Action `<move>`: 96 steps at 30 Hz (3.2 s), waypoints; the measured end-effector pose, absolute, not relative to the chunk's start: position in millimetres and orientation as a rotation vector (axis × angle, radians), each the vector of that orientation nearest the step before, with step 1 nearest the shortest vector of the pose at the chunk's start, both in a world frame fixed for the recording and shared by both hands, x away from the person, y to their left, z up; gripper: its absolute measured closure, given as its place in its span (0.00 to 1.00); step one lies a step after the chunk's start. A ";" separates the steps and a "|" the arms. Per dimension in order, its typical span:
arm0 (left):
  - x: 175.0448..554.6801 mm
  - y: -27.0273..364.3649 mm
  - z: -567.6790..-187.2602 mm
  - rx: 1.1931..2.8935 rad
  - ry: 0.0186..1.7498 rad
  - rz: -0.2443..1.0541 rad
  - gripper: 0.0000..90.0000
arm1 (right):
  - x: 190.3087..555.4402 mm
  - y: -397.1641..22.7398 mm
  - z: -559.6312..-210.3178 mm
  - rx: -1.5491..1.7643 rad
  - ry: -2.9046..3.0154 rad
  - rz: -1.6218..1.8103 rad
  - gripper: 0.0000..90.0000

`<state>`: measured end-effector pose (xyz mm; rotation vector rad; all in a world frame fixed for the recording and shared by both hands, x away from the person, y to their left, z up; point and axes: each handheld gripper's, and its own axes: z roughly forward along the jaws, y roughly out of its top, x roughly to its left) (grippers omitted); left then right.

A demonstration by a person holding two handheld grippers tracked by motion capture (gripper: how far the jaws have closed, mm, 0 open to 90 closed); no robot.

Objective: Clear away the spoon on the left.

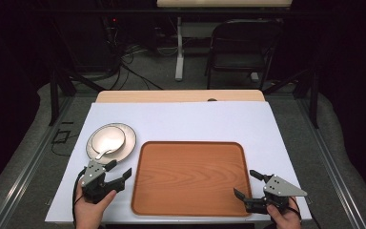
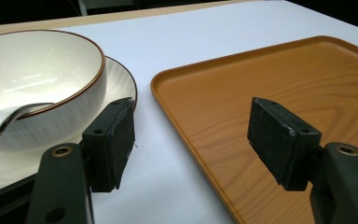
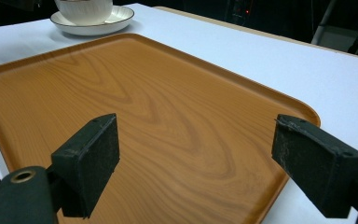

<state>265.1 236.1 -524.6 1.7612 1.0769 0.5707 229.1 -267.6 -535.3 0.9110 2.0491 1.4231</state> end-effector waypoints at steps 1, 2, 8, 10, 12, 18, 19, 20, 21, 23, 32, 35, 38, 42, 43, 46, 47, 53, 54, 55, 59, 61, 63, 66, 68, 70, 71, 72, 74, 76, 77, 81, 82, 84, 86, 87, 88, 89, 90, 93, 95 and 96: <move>265.0 236.8 -524.1 1.761 1.078 0.575 0.36 | 229.1 -267.7 -535.2 0.912 2.048 1.424 0.16; 265.2 237.2 -523.6 1.762 1.080 0.579 0.37 | 229.1 -267.7 -535.3 0.913 2.048 1.424 0.16; 267.1 240.5 -513.7 1.776 1.100 0.600 0.49 | 228.7 -267.6 -535.1 0.909 2.048 1.419 0.16; 267.2 242.4 -508.6 1.767 1.108 0.606 0.54 | 228.4 -267.5 -535.1 0.912 2.046 1.421 0.16; 268.1 244.1 -505.7 1.772 1.116 0.602 0.59 | 228.5 -267.6 -535.1 0.912 2.046 1.421 0.16; 271.0 248.5 -497.9 1.791 1.143 0.619 0.74 | 228.3 -267.4 -535.0 0.910 2.045 1.420 0.16; 271.7 248.9 -497.2 1.800 1.150 0.628 0.78 | 228.4 -267.4 -535.0 0.911 2.044 1.420 0.16; 272.2 249.2 -496.6 1.808 1.162 0.638 0.81 | 228.4 -267.5 -535.1 0.911 2.045 1.420 0.16; 272.9 249.8 -496.5 1.812 1.168 0.643 0.84 | 228.4 -267.5 -535.1 0.912 2.044 1.421 0.16; 274.6 251.5 -496.9 1.818 1.184 0.641 0.89 | 228.4 -267.6 -535.1 0.911 2.044 1.421 0.16; 282.2 263.6 -502.1 1.819 1.260 0.644 1.00 | 228.3 -267.6 -535.0 0.911 2.043 1.422 0.16; 283.9 268.6 -503.9 1.813 1.280 0.648 1.00 | 228.2 -267.6 -535.0 0.912 2.043 1.421 0.16; 285.3 272.8 -505.1 1.810 1.296 0.652 1.00 | 228.3 -267.6 -535.0 0.913 2.042 1.422 0.16; 287.7 277.6 -506.9 1.809 1.317 0.652 1.00 | 228.3 -267.5 -535.0 0.911 2.044 1.420 0.16; 288.4 278.9 -507.2 1.807 1.321 0.652 1.00 | 228.3 -267.5 -535.0 0.912 2.044 1.421 0.16; 290.1 282.5 -508.0 1.799 1.333 0.656 1.00 | 228.1 -267.7 -535.0 0.908 2.040 1.419 0.16; 290.5 283.7 -508.1 1.798 1.336 0.656 1.00 | 228.1 -267.7 -534.9 0.908 2.040 1.419 0.16; 294.0 290.1 -509.0 1.799 1.361 0.679 1.00 | 228.2 -267.6 -535.0 0.907 2.041 1.418 0.16; 294.9 291.4 -509.4 1.801 1.368 0.682 1.00 | 228.2 -267.6 -535.0 0.907 2.041 1.418 0.16; 296.0 292.6 -510.2 1.798 1.371 0.686 1.00 | 228.2 -267.6 -534.9 0.908 2.042 1.419 0.16; 299.7 297.5 -510.7 1.797 1.390 0.700 1.00 | 228.0 -267.4 -535.0 0.914 2.043 1.421 0.16; 301.8 300.3 -510.2 1.784 1.399 0.704 1.00 | 228.4 -267.4 -535.1 0.912 2.043 1.419 0.16; 304.6 302.5 -509.7 1.786 1.406 0.723 1.00 | 228.3 -267.2 -535.1 0.912 2.044 1.418 0.16; 309.3 306.2 -509.2 1.782 1.421 0.733 1.00 | 228.4 -267.3 -535.1 0.913 2.044 1.418 0.16; 312.1 308.3 -508.5 1.778 1.429 0.739 1.00 | 228.4 -267.4 -535.1 0.914 2.043 1.419 0.16; 314.9 310.1 -507.7 1.779 1.436 0.747 1.00 | 228.5 -267.4 -535.1 0.915 2.043 1.419 0.16; 316.5 310.8 -507.5 1.776 1.441 0.750 1.00 | 228.5 -267.4 -535.1 0.916 2.043 1.419 0.16; 318.0 311.8 -507.4 1.776 1.446 0.751 1.00 | 228.6 -267.3 -535.1 0.917 2.045 1.419 0.16; 320.7 313.7 -507.2 1.771 1.457 0.751 1.00 | 228.5 -267.3 -535.1 0.915 2.045 1.418 0.16; 323.5 315.4 -507.1 1.765 1.464 0.753 1.00 | 228.5 -267.3 -535.1 0.915 2.044 1.418 0.16; 324.7 316.3 -507.0 1.762 1.468 0.755 1.00 | 228.5 -267.3 -535.1 0.917 2.044 1.419 0.16; 330.2 319.9 -506.9 1.747 1.486 0.753 1.00 | 228.9 -267.0 -535.2 0.915 2.045 1.416 0.16; 331.4 321.0 -506.6 1.744 1.489 0.750 1.00 | 228.9 -266.9 -535.2 0.912 2.046 1.416 0.16; 333.9 322.7 -505.9 1.737 1.496 0.744 1.00 | 229.0 -266.5 -535.3 0.912 2.047 1.416 0.16; 336.3 323.7 -505.2 1.732 1.500 0.749 1.00 | 229.2 -266.5 -535.3 0.913 2.048 1.415 0.16; 337.5 324.4 -504.6 1.732 1.505 0.747 1.00 | 229.2 -266.6 -535.3 0.914 2.048 1.415 0.16; 338.8 324.9 -504.3 1.727 1.505 0.747 1.00 | 229.1 -266.6 -535.3 0.915 2.049 1.416 0.16; 340.0 325.3 -503.8 1.726 1.506 0.750 1.00 | 229.3 -266.7 -535.4 0.913 2.048 1.416 0.16; 341.2 325.6 -503.1 1.729 1.509 0.750 1.00 | 229.3 -266.7 -535.4 0.914 2.048 1.417 0.16; 344.8 326.2 -502.2 1.721 1.513 0.749 1.00 | 229.5 -266.6 -535.5 0.914 2.048 1.418 0.16; 347.3 326.1 -501.8 1.716 1.515 0.745 1.00 | 229.8 -266.8 -535.5 0.915 2.051 1.417 0.16; 348.4 326.0 -501.4 1.716 1.516 0.740 1.00 | 229.9 -266.7 -535.7 0.916 2.051 1.417 0.16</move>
